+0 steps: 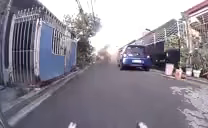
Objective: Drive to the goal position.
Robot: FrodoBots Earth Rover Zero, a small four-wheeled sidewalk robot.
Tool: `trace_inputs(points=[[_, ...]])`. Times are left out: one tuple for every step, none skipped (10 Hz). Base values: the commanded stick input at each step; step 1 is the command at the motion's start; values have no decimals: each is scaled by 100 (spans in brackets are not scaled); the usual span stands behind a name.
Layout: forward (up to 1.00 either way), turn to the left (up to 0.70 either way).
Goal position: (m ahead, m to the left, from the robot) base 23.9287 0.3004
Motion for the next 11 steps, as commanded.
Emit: trace_inputs(points=[[70,-18],[70,-28],[70,-33],[70,-6],[70,-2],[70,0],[70,0],[70,0],[70,0],[70,0],[70,0]])
